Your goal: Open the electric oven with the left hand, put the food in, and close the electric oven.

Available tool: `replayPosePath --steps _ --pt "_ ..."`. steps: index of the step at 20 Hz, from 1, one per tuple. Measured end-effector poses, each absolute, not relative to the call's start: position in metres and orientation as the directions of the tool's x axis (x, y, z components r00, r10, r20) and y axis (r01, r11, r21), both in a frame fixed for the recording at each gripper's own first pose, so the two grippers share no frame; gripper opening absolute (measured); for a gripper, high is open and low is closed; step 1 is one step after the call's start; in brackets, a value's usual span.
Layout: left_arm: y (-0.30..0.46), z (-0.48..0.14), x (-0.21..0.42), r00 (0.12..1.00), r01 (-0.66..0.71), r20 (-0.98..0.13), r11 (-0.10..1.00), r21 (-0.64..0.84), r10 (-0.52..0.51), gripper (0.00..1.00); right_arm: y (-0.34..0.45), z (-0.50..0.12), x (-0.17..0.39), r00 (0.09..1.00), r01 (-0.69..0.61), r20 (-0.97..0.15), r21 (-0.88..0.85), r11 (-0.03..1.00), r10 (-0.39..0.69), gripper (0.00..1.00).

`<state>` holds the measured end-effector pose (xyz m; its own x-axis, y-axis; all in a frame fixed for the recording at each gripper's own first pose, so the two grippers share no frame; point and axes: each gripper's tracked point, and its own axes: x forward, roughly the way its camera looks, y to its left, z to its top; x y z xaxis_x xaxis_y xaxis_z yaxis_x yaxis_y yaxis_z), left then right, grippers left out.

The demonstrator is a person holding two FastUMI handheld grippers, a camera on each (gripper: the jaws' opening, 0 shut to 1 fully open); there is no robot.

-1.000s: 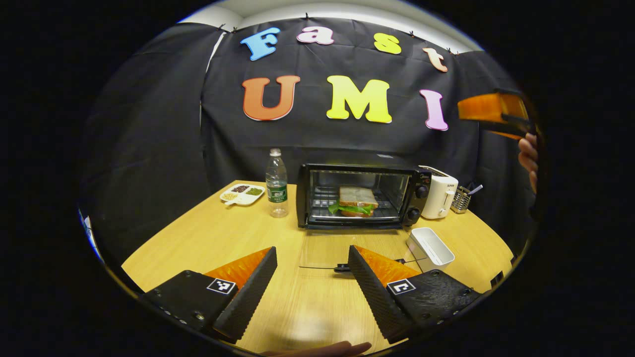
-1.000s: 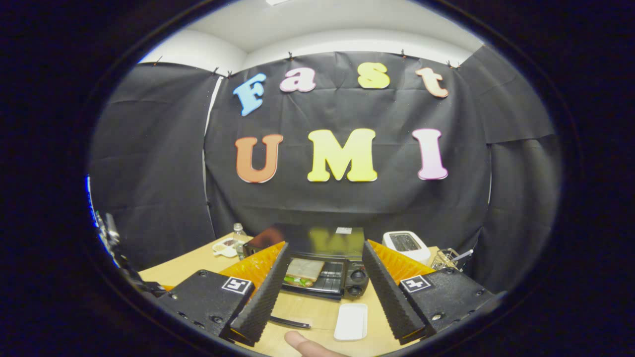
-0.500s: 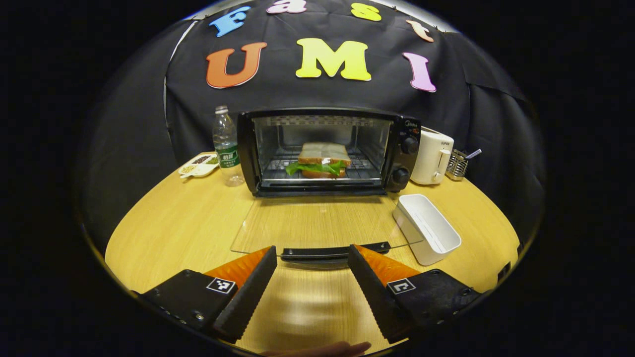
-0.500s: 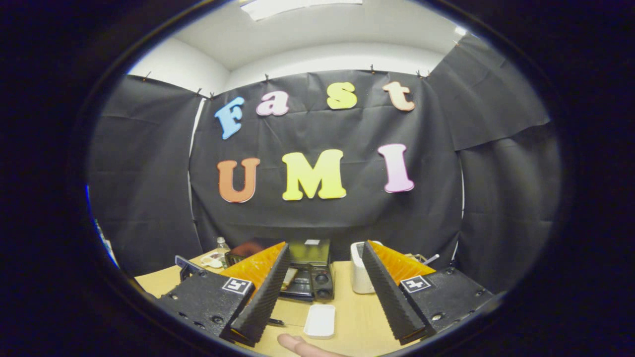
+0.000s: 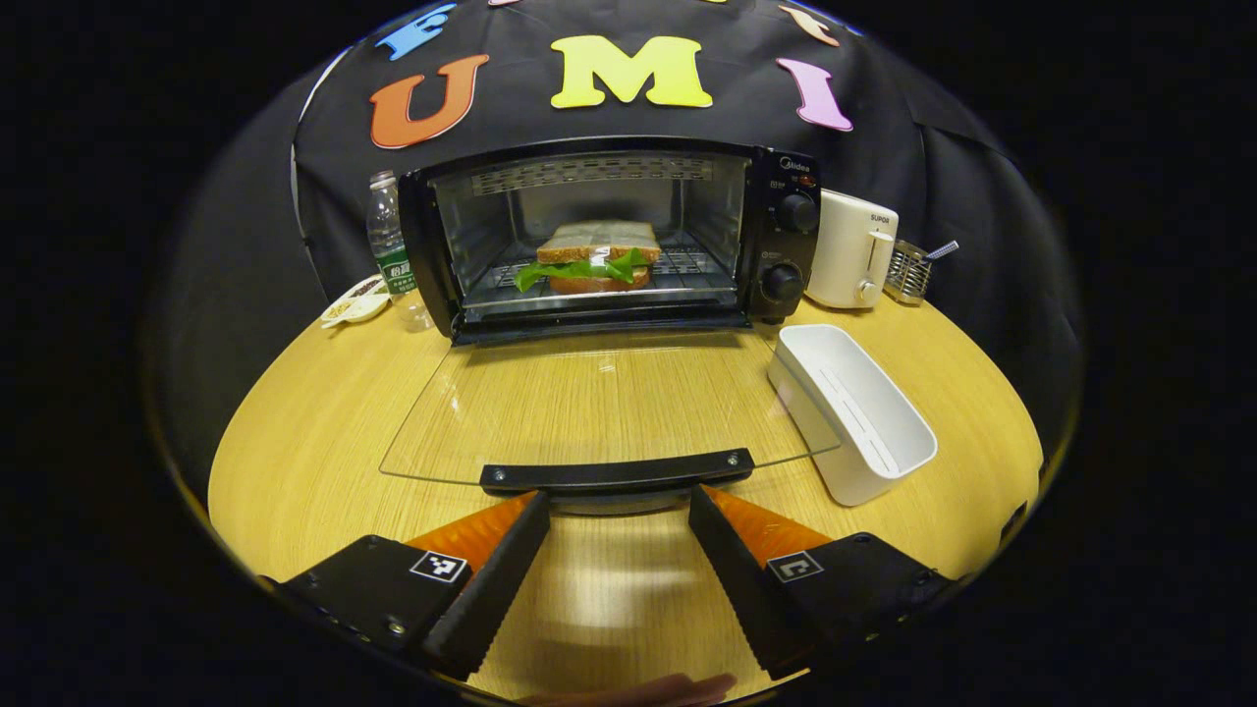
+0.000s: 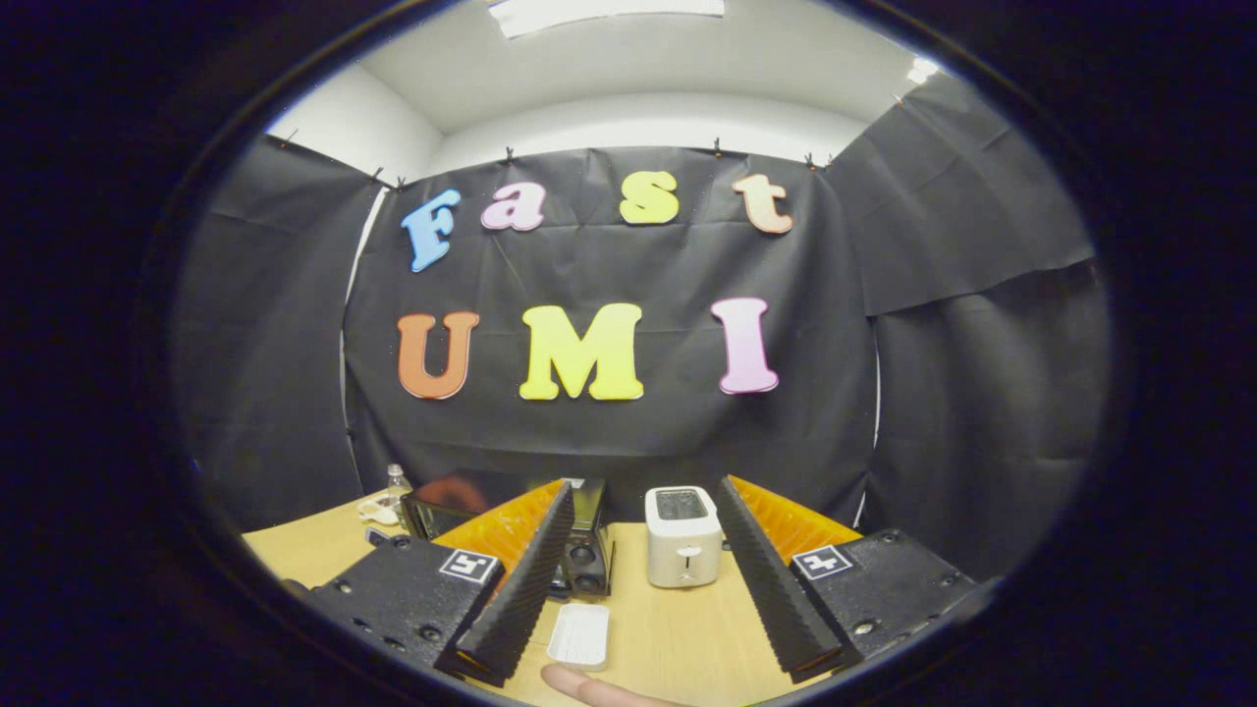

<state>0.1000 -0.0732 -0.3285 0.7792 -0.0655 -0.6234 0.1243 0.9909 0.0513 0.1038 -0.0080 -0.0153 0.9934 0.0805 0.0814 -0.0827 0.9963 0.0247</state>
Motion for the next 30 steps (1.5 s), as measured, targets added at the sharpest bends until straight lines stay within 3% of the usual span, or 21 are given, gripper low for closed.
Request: replayPosePath --steps 6,12,22,30 --pt "-0.073 -0.326 0.100 0.755 0.123 -0.652 0.991 0.043 -0.065 0.94 -0.017 -0.033 0.108 0.996 -0.076 0.048 0.040 0.996 0.074 0.94" --pt "-0.074 -0.301 0.104 0.788 0.106 -0.613 0.993 0.056 -0.050 0.95 -0.031 -0.033 0.109 0.999 -0.031 0.043 0.020 0.999 0.030 0.94" --pt "-0.072 -0.229 0.130 0.896 0.112 -0.439 0.990 0.088 -0.063 0.96 -0.040 -0.028 0.102 0.998 0.007 0.060 0.033 0.999 -0.009 0.94" --pt "-0.072 -0.194 0.160 0.924 0.124 -0.373 0.990 0.067 -0.091 0.96 -0.047 -0.022 0.087 0.996 0.033 0.086 0.044 0.998 -0.037 0.94"
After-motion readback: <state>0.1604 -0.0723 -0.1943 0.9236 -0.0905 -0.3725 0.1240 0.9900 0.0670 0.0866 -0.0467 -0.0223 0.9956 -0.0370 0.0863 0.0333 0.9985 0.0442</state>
